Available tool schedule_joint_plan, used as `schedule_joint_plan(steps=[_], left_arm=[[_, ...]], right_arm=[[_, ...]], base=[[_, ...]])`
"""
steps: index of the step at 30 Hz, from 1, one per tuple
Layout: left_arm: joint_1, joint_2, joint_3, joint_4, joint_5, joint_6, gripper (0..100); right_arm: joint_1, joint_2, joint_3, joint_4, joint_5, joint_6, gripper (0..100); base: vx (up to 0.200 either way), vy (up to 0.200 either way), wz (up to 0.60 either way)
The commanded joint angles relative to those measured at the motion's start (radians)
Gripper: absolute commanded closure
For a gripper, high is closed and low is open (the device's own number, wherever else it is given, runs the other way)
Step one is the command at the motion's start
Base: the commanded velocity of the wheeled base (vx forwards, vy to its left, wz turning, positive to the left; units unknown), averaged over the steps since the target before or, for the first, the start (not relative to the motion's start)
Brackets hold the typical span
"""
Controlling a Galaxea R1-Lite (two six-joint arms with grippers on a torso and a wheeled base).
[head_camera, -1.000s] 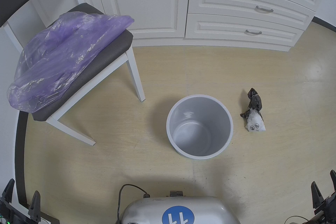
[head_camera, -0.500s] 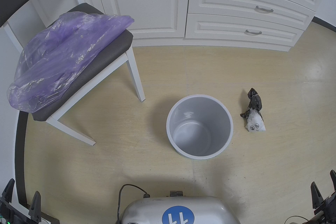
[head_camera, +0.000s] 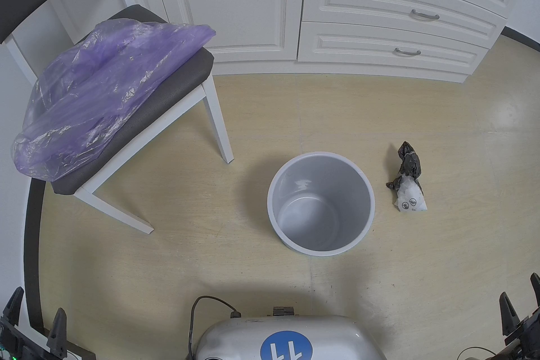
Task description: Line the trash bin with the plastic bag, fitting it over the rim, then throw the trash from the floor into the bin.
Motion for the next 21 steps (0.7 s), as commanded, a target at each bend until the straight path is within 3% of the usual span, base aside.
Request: schedule_joint_plan(steps=[1,10,16,21], left_arm=[[0.000,-0.016,0.018,0.000,0.002,0.000,0],[0.002,-0.016,0.018,-0.003,-0.029,0.028,0],[0.002,-0.016,0.018,-0.005,-0.035,0.031,0],[0.002,-0.016,0.016,-0.002,-0.005,-0.041,0]], right_arm=[[0.000,-0.016,0.018,0.000,0.000,0.000,0],[-0.003,-0.016,0.018,0.000,-0.002,-0.004,0],[-0.003,-0.016,0.018,-0.002,0.029,-0.057,0],[-0.001,-0.016,0.018,-0.006,0.007,0.006,0]], base=[[0.000,0.000,0.00],[0.000,0.000,0.00],[0.000,0.000,0.00],[0.000,0.000,0.00]])
